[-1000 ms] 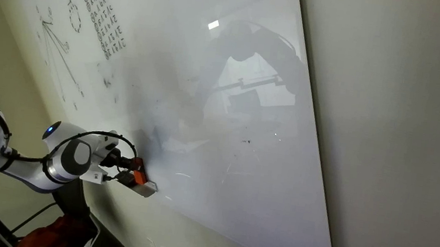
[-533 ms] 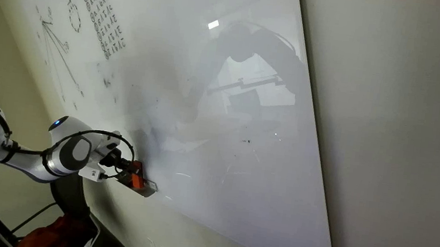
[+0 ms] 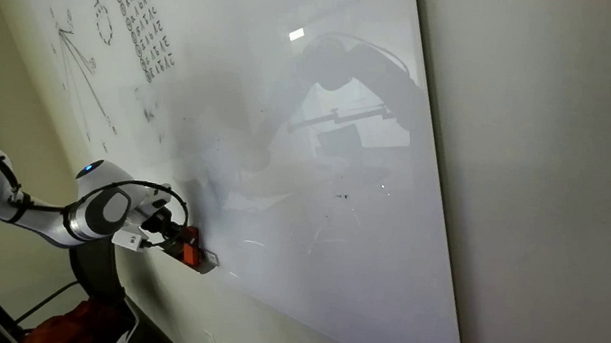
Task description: Erase the scribbles on the whiteboard with the duster
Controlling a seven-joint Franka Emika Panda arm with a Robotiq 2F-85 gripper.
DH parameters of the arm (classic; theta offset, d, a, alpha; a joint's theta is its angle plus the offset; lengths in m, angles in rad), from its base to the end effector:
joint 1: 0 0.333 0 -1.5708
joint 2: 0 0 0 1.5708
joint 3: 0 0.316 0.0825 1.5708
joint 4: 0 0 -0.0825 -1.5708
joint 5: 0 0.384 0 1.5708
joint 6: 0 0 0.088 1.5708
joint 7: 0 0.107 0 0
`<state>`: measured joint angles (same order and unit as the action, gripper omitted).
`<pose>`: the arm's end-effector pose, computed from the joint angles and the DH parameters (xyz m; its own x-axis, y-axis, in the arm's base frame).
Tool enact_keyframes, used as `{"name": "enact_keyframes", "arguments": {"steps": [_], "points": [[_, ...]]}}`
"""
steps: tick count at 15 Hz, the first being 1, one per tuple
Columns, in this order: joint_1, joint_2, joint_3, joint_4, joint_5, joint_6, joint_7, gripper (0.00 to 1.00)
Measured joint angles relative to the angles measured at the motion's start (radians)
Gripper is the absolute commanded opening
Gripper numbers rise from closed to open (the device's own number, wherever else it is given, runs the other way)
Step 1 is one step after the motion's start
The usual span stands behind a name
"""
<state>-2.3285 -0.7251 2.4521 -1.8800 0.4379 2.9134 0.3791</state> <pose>0.6624 0.1075 0.2519 0.7714 -0.3637 0.5222 -0.3974 -0.9162 -0.0511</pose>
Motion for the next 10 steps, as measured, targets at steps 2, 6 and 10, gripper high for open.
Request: {"name": "enact_keyframes", "arguments": {"steps": [2,6,10], "points": [[0.002,-0.009,-0.007,0.014,0.006,-0.039,-0.004,1.0],[0.044,-0.013,-0.051,0.018,0.008,-0.068,-0.004,1.0],[0.146,-0.009,-0.145,0.007,0.007,-0.071,-0.004,1.0]]}}
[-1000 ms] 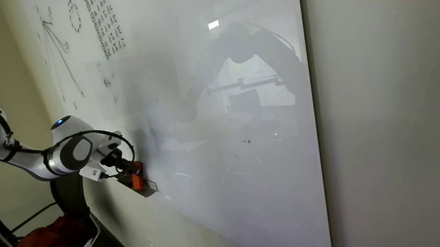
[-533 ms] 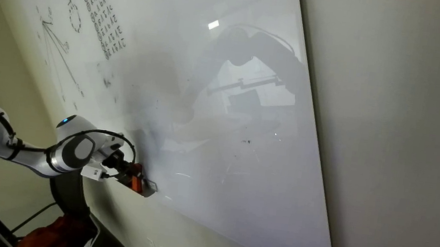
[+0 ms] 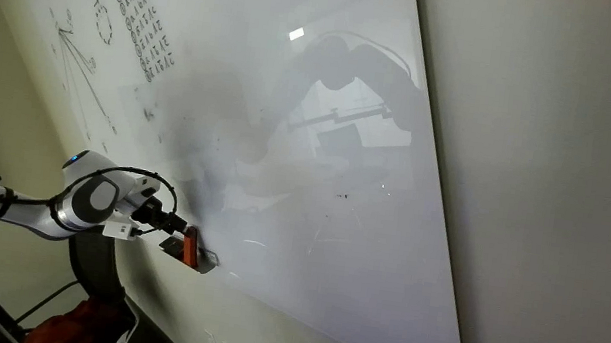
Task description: Erase the scribbles on the whiteboard with the duster
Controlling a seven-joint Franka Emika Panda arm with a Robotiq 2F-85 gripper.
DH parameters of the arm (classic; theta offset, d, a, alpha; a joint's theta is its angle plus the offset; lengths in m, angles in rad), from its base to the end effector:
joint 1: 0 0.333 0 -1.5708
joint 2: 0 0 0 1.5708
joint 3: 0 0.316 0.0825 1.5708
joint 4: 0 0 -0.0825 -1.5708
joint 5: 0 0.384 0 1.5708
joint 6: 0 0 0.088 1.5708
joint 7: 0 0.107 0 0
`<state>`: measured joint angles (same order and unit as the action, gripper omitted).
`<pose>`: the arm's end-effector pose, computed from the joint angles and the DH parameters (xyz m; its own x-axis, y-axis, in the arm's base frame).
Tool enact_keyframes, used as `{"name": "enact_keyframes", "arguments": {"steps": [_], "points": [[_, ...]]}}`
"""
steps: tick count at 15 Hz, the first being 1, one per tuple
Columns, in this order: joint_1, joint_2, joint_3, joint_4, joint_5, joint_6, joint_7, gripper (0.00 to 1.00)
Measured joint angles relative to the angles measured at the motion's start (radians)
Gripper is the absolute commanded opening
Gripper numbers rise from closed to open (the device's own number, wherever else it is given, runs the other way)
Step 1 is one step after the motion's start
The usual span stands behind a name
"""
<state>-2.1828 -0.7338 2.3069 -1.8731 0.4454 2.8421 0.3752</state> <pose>0.6608 0.1279 0.2834 0.7772 -0.3124 0.5463 -0.3729 -0.9279 -0.0001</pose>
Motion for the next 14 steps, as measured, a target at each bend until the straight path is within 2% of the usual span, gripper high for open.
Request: {"name": "enact_keyframes", "arguments": {"steps": [3,8,11,14], "points": [[0.124,0.025,-0.105,-0.043,-0.002,-0.052,0.0,1.0],[0.42,0.131,-0.336,-0.185,-0.019,-0.15,-0.011,1.0],[0.628,0.215,-0.508,-0.272,-0.06,-0.207,-0.037,1.0],[0.852,0.281,-0.719,-0.329,-0.119,-0.293,-0.037,1.0]]}}
